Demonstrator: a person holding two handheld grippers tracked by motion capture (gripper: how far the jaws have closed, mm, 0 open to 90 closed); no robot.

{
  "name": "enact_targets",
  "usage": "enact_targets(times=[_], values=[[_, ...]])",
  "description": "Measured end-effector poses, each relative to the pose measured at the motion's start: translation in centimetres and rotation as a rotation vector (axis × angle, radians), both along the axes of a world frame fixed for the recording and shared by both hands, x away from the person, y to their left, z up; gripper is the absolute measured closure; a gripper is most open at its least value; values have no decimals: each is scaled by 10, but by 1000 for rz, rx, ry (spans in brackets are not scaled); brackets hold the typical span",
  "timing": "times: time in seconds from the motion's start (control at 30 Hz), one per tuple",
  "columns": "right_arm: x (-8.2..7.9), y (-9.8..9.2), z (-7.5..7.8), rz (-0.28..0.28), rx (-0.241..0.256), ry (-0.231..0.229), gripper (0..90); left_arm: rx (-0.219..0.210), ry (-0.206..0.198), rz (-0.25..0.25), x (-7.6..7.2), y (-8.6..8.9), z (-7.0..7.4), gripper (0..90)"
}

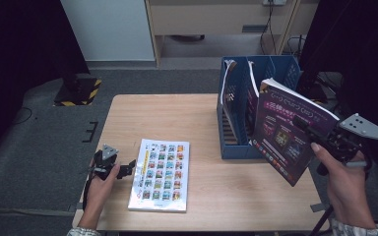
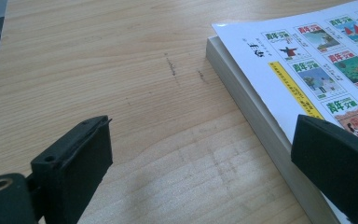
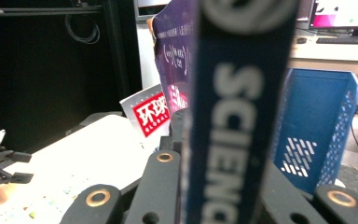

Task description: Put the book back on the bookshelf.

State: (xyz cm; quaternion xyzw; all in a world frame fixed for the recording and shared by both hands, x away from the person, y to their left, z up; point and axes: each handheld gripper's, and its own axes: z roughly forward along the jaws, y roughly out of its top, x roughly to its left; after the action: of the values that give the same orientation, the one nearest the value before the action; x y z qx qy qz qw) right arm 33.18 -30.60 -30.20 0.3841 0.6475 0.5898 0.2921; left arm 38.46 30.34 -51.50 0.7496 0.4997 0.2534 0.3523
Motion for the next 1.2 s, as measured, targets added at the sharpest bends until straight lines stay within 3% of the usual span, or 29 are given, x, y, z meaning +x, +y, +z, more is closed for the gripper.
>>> enact_targets(times=[0.2, 0.3, 0.57, 0.87, 1.2], values=[[2, -7, 1, -32, -3, 1, 842, 3, 2, -3, 0, -1, -1, 49], [7, -8, 2, -55, -33, -4, 842, 4, 1, -3, 0, -1, 0, 49], [20, -7, 5, -124, -46, -14, 842, 5, -4, -1, 0, -1, 0, 49], [46, 0, 5, -191, -89, -20, 842, 6, -7, 0, 0, -1, 0, 49], [80, 11, 0, -247, -99, -23, 842, 6, -10, 1, 0, 0, 1, 49]])
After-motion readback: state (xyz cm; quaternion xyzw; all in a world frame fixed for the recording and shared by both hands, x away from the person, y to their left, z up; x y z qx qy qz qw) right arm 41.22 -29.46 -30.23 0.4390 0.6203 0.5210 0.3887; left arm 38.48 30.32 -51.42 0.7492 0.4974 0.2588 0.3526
